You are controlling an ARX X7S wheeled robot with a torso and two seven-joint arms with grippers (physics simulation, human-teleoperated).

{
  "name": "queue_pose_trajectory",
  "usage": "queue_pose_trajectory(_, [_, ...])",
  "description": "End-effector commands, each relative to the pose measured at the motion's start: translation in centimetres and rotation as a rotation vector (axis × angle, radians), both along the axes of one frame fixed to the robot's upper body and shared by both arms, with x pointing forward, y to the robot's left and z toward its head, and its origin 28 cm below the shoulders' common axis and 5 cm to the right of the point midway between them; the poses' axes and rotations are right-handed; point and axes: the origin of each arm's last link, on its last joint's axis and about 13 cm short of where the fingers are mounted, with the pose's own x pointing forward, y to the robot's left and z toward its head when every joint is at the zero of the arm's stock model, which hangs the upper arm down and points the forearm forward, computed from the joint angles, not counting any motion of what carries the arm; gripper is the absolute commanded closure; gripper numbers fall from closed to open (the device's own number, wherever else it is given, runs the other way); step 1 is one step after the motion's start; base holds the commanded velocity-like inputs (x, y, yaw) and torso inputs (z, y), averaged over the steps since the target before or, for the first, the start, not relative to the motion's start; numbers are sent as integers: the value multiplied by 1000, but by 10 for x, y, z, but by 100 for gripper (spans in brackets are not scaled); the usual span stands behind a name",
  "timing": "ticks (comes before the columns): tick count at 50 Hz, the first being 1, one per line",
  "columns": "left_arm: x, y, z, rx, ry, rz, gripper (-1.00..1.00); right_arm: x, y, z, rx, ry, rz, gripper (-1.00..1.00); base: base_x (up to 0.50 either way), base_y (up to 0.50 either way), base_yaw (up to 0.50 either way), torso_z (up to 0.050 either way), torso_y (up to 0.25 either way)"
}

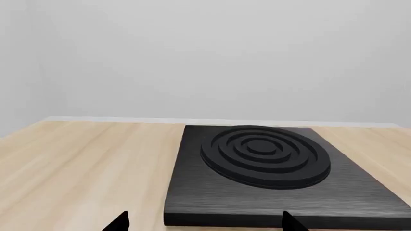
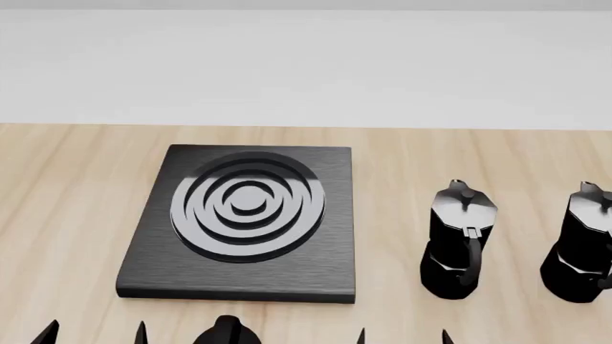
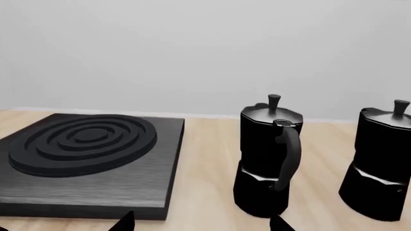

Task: Put the right moka pot on the stove.

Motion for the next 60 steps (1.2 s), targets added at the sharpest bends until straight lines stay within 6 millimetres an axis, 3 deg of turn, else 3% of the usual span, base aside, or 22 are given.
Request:
queue_pose_trajectory(1, [0, 0, 1, -6, -1, -1, -100, -1, 0, 2, 2, -7, 3, -100, 500, 0, 0, 0, 0])
queue_pose_trajectory(6, [2, 0, 5, 5, 29, -11, -100, -3, -1, 10, -2, -20, 11, -100, 262, 0, 0, 0, 0])
queue_pose_trajectory(13, [-3, 4, 35, 7, -3, 2, -100, -3, -4, 24, -6, -39, 16, -100, 0, 0, 0, 0, 0])
queue_pose_trajectory(43, [-25, 2, 161, 102, -208, -28, -100, -14, -7, 121, -22, -217, 59, -100, 0, 0, 0, 0, 0])
queue_pose_trajectory(51, [-31, -3, 183, 112, -255, -44, -100, -15, -7, 136, -28, -241, 57, -100, 0, 0, 0, 0, 0])
queue_pose_trajectory(60, [-29, -2, 177, 107, -251, -41, -100, -14, -6, 130, -29, -234, 59, -100, 0, 0, 0, 0, 0])
